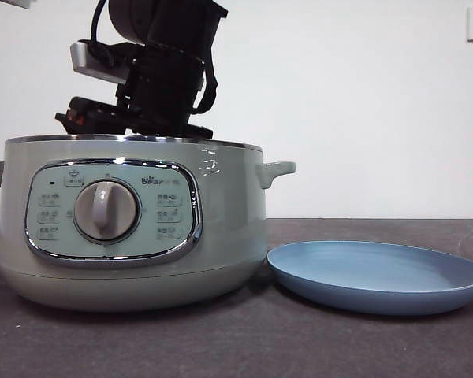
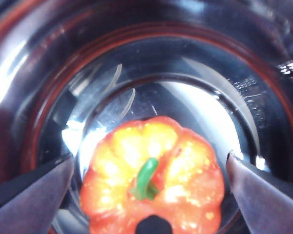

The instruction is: Take the pumpkin out from the steamer,put the pumpkin in the blue plate,close the lid

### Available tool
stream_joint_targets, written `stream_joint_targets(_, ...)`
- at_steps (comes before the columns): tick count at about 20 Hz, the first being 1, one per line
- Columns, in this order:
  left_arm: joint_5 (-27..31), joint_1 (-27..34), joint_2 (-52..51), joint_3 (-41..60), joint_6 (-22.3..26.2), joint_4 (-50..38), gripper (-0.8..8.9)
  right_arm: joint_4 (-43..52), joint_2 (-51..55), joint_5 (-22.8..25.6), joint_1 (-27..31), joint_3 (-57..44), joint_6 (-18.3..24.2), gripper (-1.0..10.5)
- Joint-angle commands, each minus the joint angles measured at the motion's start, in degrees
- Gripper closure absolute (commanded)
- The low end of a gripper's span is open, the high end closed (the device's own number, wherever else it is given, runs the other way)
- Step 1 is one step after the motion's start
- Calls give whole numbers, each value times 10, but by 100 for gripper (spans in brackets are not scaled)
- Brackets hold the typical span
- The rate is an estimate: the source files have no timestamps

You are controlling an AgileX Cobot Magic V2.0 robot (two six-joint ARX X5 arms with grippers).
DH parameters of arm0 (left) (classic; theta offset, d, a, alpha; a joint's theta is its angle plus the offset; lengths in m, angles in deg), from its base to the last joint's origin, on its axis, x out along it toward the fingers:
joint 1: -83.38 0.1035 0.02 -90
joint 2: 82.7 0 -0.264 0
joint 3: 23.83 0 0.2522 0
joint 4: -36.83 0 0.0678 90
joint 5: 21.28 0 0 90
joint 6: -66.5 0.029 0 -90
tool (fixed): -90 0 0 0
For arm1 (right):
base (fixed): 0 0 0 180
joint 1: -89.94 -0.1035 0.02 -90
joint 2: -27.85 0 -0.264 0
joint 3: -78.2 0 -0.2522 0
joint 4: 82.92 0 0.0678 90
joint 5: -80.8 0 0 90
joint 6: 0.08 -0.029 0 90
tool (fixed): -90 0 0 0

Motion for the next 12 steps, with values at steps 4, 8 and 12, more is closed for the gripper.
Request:
stream_joint_targets(4,5,-1,-6,-8,6,-20,823,0,-5,4,-2,1,-15,958)
stream_joint_targets(8,3,-1,-6,-8,6,-21,823,-18,44,4,2,1,-17,957)
stream_joint_targets(12,3,-1,-6,-8,6,-25,822,-99,144,3,38,1,-12,957)
